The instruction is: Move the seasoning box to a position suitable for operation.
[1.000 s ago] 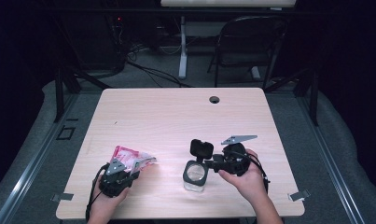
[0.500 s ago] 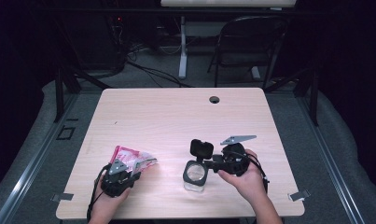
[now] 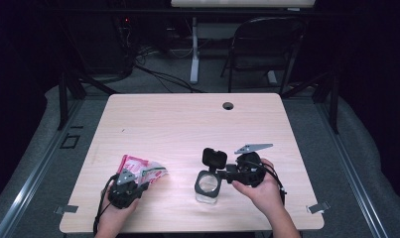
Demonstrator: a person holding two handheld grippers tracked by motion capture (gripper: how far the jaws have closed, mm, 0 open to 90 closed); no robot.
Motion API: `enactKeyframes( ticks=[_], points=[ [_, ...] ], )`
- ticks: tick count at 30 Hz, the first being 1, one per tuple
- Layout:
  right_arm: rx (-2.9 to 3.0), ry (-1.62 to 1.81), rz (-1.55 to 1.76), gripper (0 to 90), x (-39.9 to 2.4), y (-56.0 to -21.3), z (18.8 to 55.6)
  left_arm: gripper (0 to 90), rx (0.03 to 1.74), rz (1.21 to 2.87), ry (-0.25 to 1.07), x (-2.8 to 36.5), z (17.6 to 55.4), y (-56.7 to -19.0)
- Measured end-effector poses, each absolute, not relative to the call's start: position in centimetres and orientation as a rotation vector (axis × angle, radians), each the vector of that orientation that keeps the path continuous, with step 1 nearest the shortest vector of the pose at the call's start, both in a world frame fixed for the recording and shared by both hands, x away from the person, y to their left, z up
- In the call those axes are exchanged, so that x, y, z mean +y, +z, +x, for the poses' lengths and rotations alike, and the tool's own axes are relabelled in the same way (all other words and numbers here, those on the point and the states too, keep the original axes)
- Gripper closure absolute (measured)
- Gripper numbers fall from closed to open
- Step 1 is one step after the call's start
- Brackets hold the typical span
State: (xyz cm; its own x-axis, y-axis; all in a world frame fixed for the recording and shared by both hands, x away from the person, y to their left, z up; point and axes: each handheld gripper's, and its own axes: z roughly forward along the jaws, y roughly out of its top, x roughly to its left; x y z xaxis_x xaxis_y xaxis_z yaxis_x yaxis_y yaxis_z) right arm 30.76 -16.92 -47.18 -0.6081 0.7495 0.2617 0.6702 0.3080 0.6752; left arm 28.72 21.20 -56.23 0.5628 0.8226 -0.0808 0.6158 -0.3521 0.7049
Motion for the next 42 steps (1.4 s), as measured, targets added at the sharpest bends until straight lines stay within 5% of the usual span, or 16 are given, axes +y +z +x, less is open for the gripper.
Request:
enactKeyframes(
  ticks=[42],
  points=[
    [2.445,1.188,1.344,56.4,-17.2,-47.1,30.7,90.0,1.125,2.075,0.402,21.8,28.6,-54.7]
  ],
)
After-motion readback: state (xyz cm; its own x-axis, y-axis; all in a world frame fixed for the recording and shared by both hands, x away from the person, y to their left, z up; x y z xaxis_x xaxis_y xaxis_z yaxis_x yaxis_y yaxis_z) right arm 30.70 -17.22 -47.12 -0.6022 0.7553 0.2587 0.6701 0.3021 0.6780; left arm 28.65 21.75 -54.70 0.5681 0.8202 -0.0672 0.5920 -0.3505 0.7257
